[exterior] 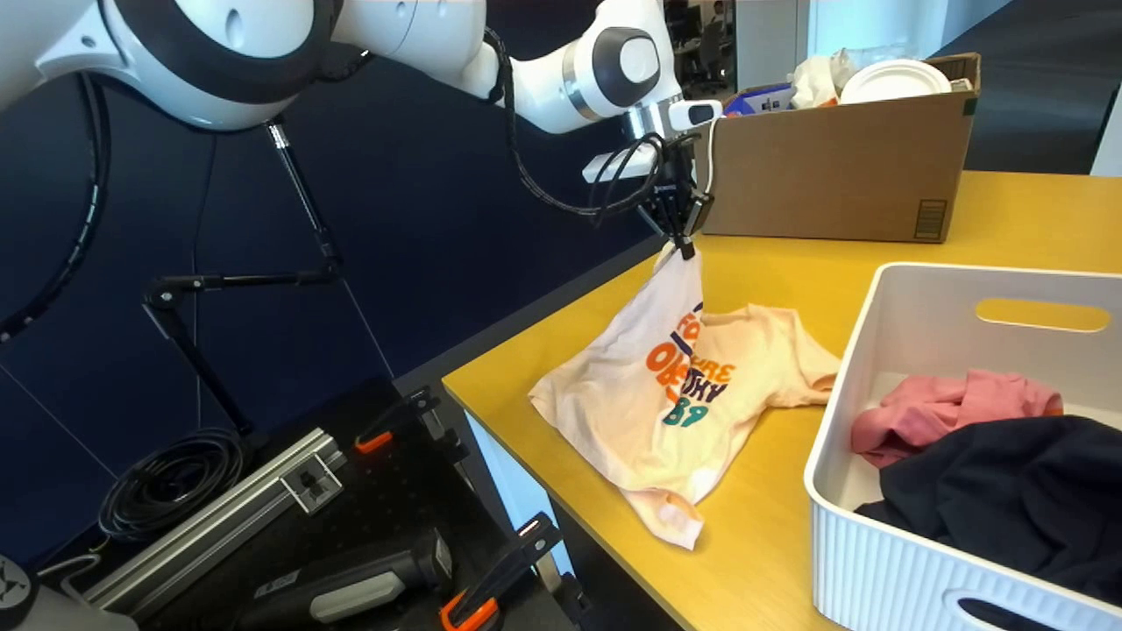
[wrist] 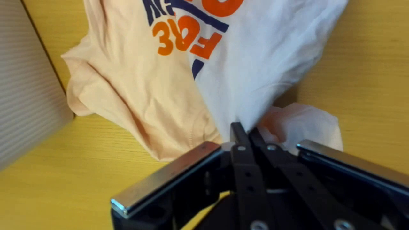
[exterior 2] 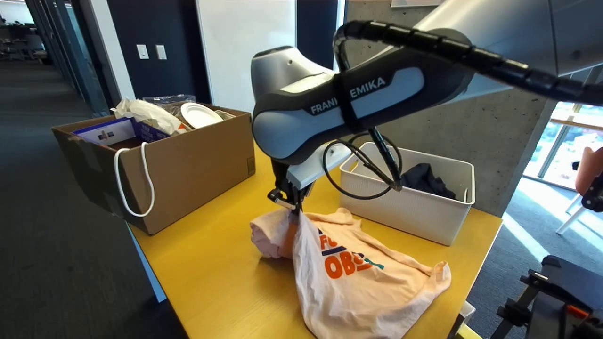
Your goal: Fold the T-shirt on the table
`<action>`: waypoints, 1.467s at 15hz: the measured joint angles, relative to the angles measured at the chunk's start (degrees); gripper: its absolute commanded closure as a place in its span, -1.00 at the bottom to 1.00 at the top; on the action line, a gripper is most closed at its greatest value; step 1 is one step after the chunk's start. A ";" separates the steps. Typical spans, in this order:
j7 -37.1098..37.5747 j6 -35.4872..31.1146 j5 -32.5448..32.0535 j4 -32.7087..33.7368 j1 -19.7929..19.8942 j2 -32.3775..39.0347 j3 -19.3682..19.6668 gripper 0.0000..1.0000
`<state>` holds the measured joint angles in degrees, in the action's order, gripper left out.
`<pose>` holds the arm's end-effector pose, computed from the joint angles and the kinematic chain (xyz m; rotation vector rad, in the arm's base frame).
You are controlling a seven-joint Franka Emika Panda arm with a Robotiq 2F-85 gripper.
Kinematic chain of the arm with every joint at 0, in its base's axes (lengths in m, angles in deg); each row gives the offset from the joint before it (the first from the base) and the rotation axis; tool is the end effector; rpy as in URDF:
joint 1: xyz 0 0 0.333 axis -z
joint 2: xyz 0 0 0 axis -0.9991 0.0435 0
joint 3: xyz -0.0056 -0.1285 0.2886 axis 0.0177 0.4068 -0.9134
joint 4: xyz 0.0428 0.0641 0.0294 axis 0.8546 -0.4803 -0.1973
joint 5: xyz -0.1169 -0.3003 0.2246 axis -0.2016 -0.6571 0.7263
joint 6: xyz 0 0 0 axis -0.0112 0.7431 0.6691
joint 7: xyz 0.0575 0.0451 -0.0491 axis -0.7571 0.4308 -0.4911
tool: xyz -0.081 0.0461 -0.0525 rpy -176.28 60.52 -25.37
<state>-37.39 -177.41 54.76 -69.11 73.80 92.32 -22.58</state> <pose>0.7820 0.1342 0.1720 2.9564 0.0783 0.0543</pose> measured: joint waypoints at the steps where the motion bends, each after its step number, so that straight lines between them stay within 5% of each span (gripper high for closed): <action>1: 0.34 -0.03 0.04 -0.76 0.87 -0.70 0.17 0.98; 12: 3.92 0.48 1.07 -5.22 10.25 -2.72 0.75 0.98; 13: 4.22 0.70 1.08 -5.07 10.89 -2.19 0.75 0.82; 14: 4.52 0.80 1.09 -4.78 11.43 -1.50 0.75 0.41; 22: 7.57 0.85 1.25 -3.49 10.90 -0.48 0.62 -0.70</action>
<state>-29.82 -176.57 56.00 -72.60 84.70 91.84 -21.96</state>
